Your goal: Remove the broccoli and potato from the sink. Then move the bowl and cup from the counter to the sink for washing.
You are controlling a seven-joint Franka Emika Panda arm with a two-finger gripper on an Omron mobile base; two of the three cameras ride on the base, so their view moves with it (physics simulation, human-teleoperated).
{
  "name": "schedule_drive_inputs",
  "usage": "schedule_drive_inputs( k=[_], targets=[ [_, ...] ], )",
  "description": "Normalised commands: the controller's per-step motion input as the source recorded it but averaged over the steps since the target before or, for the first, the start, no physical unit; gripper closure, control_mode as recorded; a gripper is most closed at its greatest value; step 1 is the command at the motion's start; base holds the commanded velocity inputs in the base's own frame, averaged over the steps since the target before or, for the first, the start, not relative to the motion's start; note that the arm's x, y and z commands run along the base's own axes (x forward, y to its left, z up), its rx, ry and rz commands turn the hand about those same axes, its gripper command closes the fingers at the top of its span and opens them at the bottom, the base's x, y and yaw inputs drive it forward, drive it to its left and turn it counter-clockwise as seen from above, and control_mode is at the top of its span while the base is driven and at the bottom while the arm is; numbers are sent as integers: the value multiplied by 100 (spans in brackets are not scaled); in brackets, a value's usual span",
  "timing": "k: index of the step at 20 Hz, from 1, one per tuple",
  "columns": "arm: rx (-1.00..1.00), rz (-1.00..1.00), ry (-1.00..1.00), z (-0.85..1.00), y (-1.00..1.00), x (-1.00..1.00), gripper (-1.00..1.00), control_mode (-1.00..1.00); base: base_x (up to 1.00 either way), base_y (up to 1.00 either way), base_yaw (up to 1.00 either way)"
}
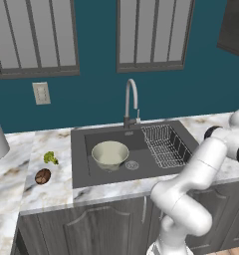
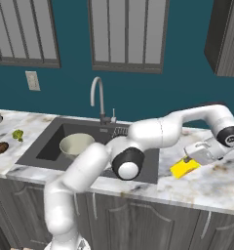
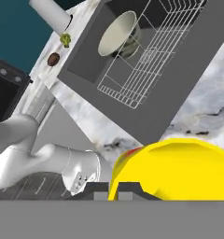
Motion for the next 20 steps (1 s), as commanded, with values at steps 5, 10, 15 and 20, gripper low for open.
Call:
schedule_drive_inputs(
  k=[5, 10, 15, 20],
  targets=[
    [-21, 0, -21, 9, 50, -32, 100, -100, 0, 0, 0],
    [-28, -5, -7, 24, 43, -25, 100, -100, 0, 0, 0],
    [-26, -4, 0, 24, 40, -22, 100, -100, 0, 0, 0],
    [-17, -4, 0, 17, 44, -18, 100, -100, 0, 0, 0]
  ],
)
